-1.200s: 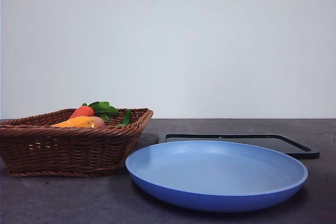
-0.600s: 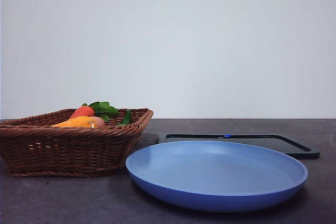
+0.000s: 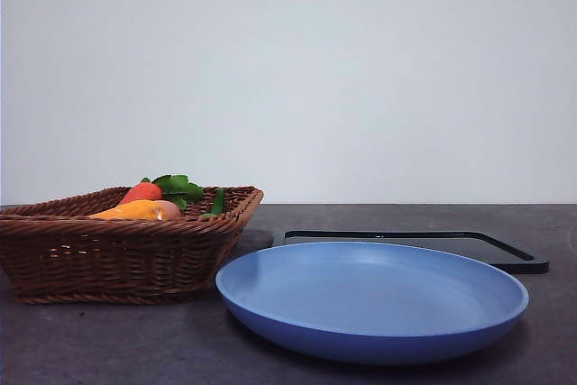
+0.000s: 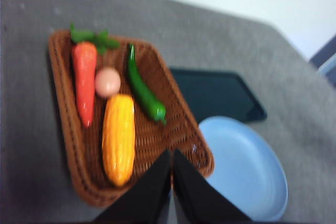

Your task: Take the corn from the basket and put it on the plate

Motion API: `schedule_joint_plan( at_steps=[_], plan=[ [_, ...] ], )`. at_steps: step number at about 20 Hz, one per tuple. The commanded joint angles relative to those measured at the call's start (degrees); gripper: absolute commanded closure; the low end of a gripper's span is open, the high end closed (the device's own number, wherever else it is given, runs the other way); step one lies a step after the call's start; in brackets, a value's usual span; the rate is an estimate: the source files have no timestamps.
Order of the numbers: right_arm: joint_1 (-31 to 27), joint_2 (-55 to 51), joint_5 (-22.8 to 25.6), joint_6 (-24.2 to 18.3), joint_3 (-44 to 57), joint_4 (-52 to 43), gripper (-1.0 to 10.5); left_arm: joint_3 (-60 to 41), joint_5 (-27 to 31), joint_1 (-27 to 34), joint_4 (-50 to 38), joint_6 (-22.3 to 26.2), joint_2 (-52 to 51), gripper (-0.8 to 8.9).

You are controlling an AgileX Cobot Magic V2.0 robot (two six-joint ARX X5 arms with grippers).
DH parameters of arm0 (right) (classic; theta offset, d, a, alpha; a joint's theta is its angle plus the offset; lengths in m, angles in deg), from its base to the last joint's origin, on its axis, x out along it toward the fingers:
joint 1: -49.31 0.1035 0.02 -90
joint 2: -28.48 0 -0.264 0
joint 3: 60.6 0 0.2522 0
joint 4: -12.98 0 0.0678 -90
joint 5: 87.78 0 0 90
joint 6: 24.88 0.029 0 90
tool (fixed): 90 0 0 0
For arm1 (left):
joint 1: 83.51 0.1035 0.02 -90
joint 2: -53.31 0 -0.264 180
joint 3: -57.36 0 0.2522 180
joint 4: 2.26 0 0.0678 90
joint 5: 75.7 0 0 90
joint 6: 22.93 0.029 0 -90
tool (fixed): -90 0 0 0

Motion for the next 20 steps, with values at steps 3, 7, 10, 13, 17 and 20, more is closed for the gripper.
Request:
schedule_joint_plan(
  at_steps=[3, 7, 10, 13, 17, 20],
  plan=[
    [2.3, 3.8, -0.4, -7.8, -3.7, 5.7, 9.4, 2.1, -0.4, -1.4, 3.3, 4.9, 1.0, 8.06],
    [4.7, 6.0, -0.3, -8.7, -5.6, 9.0, 9.4, 2.1, -0.4, -2.1, 5.0, 5.3, 1.0, 8.06],
    [6.1, 6.9, -0.3, -8.8, -5.7, 9.1, 9.4, 2.1, -0.4, -2.1, 5.2, 5.4, 1.0, 7.98],
    [7.1, 7.1, -0.4, -8.8, -5.7, 8.5, 8.7, 2.1, -0.3, -2.1, 5.1, 5.3, 1.0, 6.3],
    [7.8, 7.1, 0.3, -8.3, -5.7, 8.3, 6.7, 2.1, -0.3, -2.1, 4.4, 4.4, 1.0, 4.56],
    [7.8, 8.8, 0.3, -7.3, -5.7, 8.2, 6.7, 2.1, -0.3, -2.1, 4.0, 4.4, 1.0, 4.57]
  ],
)
